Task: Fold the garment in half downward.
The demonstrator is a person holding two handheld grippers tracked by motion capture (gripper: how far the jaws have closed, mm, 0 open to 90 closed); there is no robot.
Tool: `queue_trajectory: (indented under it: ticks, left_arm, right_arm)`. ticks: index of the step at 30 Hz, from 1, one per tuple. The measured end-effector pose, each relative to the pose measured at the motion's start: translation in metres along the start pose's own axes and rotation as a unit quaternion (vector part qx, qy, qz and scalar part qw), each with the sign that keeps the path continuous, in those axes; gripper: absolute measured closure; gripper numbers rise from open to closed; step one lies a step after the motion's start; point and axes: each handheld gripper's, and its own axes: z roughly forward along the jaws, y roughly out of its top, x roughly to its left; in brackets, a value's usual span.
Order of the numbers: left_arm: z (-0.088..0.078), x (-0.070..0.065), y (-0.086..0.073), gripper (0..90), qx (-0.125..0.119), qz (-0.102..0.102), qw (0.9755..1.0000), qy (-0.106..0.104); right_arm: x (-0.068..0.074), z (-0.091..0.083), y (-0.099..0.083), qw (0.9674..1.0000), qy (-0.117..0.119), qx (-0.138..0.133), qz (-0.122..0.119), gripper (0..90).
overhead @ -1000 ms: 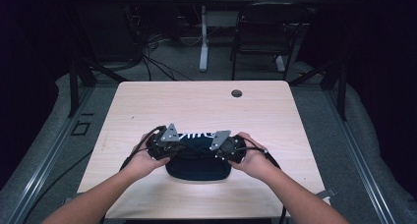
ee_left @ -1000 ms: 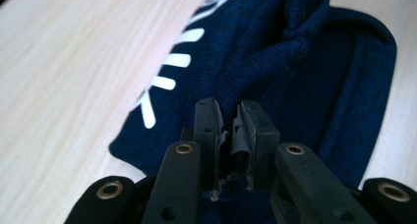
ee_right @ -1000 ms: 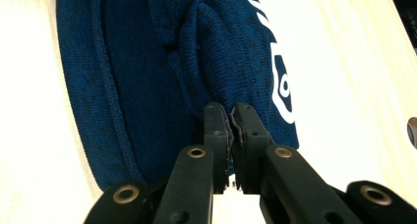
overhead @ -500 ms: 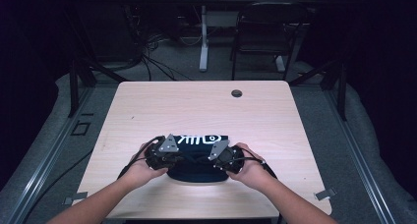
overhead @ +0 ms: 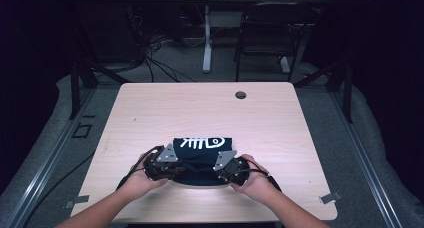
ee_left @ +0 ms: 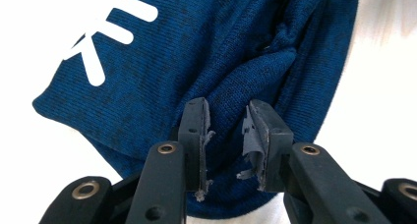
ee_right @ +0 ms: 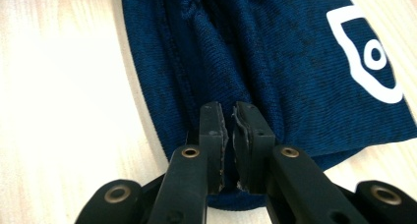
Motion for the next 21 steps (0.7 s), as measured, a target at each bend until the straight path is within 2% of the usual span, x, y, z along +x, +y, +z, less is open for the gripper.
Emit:
queue_trajectory:
  ticks: [2,3,11,12,17,20,21]
  left_arm:
    - [-0.001,-0.001,-0.002,69.8,-0.003,-0.004,1.0000,-0.002]
    - [-0.002,-0.003,-0.004,69.4,-0.007,-0.012,0.9999,-0.006]
    - [-0.003,-0.005,-0.014,69.1,-0.009,-0.023,0.9997,-0.007]
    - [-0.004,-0.005,-0.017,69.1,-0.006,-0.027,0.9996,-0.008]
    - [-0.004,-0.006,-0.023,69.2,-0.004,-0.031,0.9995,-0.009]
    - [-0.005,-0.007,-0.027,69.2,-0.005,-0.036,0.9993,-0.009]
    - [-0.005,-0.007,-0.029,69.2,-0.008,-0.040,0.9991,-0.011]
  right_arm:
    - [0.000,-0.002,0.000,1.0000,0.002,0.006,-0.004,81.8]
    - [0.003,-0.001,-0.002,1.0000,0.002,-0.002,0.001,81.4]
    - [0.006,-0.003,-0.008,1.0000,0.004,0.004,0.005,80.6]
    - [0.007,-0.003,-0.010,0.9999,0.004,-0.005,0.013,80.7]
    - [0.008,-0.007,-0.012,0.9998,0.006,-0.008,0.017,80.5]
    - [0.008,-0.009,-0.013,0.9999,0.006,-0.003,0.012,80.4]
    - [0.009,-0.009,-0.014,0.9997,0.006,-0.011,0.019,80.2]
